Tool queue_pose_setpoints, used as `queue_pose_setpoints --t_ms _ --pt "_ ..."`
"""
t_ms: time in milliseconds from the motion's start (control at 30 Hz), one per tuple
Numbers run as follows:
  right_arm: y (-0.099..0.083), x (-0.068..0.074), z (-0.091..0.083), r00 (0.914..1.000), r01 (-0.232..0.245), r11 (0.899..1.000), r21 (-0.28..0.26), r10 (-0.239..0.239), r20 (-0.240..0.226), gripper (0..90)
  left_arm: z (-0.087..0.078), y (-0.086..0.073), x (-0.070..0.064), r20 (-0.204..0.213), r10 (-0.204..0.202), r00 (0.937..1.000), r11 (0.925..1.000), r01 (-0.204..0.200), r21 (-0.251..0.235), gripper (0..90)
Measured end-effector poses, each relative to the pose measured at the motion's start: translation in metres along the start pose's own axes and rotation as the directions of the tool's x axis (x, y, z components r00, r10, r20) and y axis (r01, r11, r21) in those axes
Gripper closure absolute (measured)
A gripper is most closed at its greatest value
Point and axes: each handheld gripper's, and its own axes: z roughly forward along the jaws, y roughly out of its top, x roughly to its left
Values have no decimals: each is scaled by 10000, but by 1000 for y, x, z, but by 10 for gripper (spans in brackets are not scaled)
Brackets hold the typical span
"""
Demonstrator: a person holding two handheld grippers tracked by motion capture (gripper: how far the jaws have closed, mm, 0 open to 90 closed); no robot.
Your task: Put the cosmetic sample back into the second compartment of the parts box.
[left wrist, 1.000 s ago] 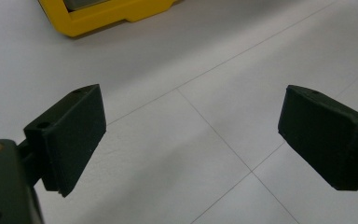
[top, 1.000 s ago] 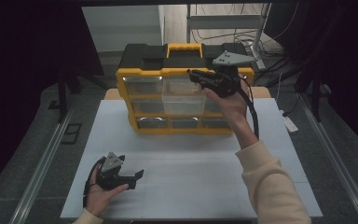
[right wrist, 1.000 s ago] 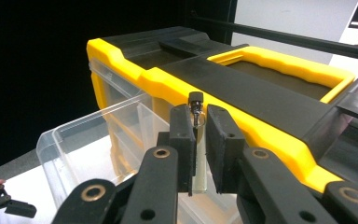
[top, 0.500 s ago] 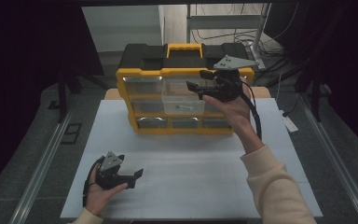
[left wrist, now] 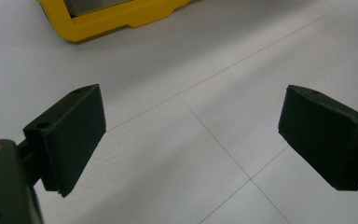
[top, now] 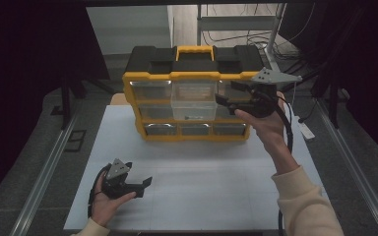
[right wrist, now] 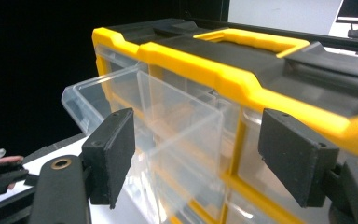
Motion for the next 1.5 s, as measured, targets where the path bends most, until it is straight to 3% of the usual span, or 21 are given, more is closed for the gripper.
queue_pose_setpoints --t_ms 333,800,1100,1500 --pt "-35 5 -31 10000 -31 9997 228 32 -14 272 -2 0 -1 34 73 10000 9999 -73 -78 81" --pt "-112 5 -60 9985 -541 9951 825 543 -4 270 -1 0 -1 84 136 9999 9999 -135 -92 81" --pt "-169 -2 -68 9941 -1078 9811 1607 1045 293 272 0 0 -1 145 148 9998 9999 -147 -73 80" --pt "-220 -6 -76 9906 -1342 9646 2269 1245 566 274 1 -1 -1 292 210 9994 9998 -208 -74 78"
